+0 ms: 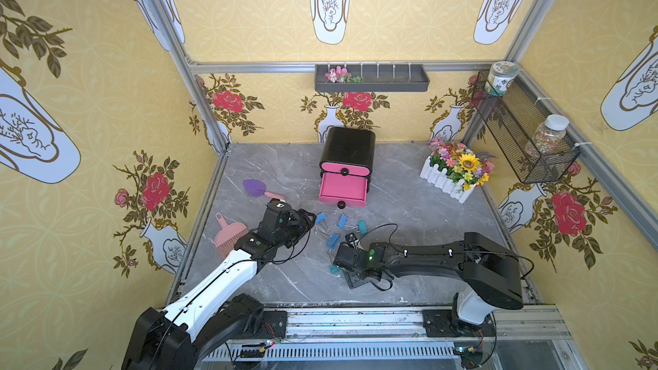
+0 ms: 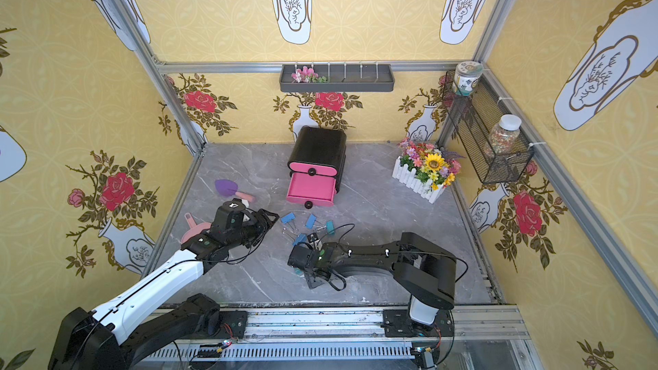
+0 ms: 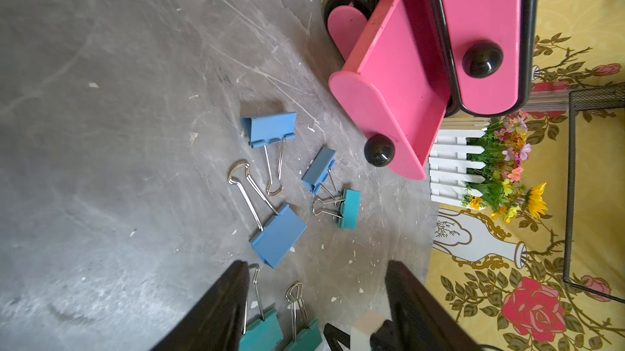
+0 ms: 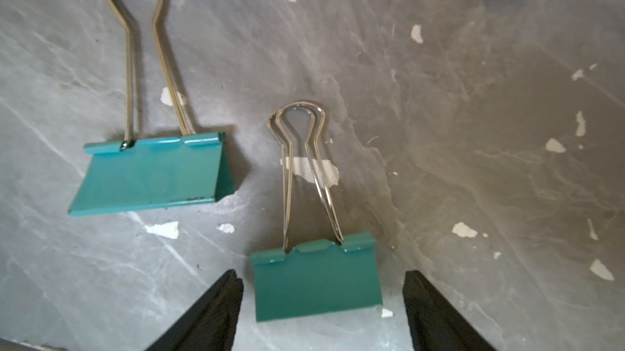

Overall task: Put the binder clips in the drawer according to color
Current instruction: Pick up the binder clip at the center of the board.

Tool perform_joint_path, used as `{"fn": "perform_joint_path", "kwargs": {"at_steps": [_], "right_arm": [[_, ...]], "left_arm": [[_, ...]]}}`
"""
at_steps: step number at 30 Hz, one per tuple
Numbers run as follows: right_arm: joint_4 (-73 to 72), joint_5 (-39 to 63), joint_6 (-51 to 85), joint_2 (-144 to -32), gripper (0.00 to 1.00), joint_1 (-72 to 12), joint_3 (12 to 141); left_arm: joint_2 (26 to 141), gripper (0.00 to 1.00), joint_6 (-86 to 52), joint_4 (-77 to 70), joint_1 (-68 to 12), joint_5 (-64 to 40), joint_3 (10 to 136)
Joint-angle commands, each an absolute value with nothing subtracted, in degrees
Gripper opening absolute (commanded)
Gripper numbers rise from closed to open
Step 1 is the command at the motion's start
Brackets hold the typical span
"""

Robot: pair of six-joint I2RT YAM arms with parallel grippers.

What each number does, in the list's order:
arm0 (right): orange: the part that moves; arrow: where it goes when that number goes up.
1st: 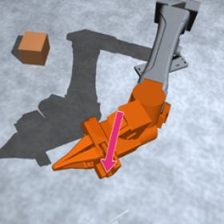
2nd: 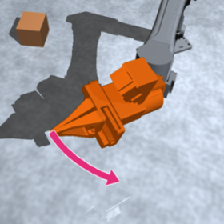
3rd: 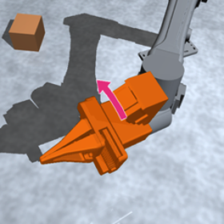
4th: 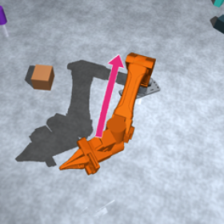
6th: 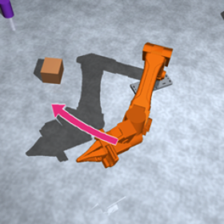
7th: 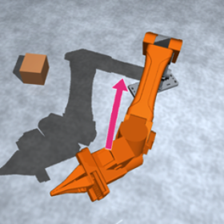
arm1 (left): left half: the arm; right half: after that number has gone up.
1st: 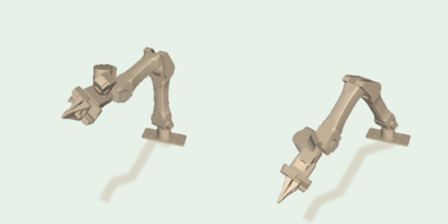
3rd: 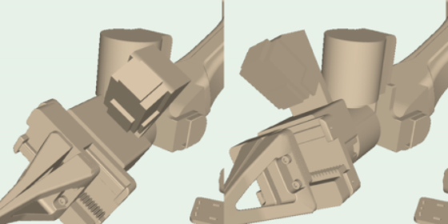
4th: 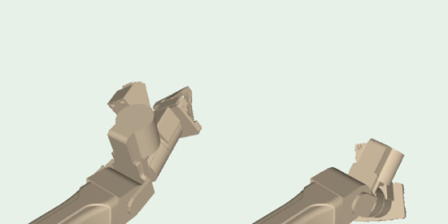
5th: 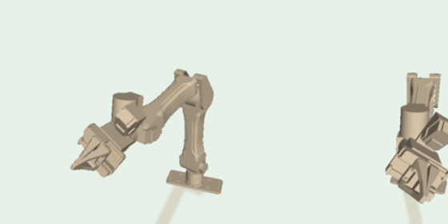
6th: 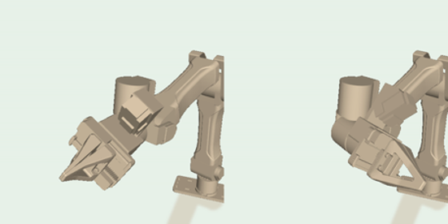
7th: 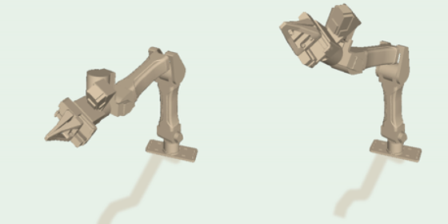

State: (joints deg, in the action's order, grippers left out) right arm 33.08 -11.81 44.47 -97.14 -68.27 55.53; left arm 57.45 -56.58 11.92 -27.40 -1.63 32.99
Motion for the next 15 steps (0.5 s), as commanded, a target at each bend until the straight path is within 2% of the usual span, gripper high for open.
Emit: {"fn": "perform_joint_path", "kwargs": {"at_steps": [1,8,15], "right_arm": [[32.4,-11.6,43.7,-97.6,0.75,-68.0,55.7],[31.4,-11.2,43.2,-98.2,0.73,-67.2,55.5],[30.9,-10.6,43.0,-98.8,0.63,-67.1,55.4]], "left_arm": [[57.7,0.70,-56.3,10.8,-27.3,-2.4,32.4],[57.8,0.70,-56.5,10.4,-27.3,-2.6,31.9],[58.3,0.70,-56.8,9.8,-27.2,-3.0,31.4]]}}
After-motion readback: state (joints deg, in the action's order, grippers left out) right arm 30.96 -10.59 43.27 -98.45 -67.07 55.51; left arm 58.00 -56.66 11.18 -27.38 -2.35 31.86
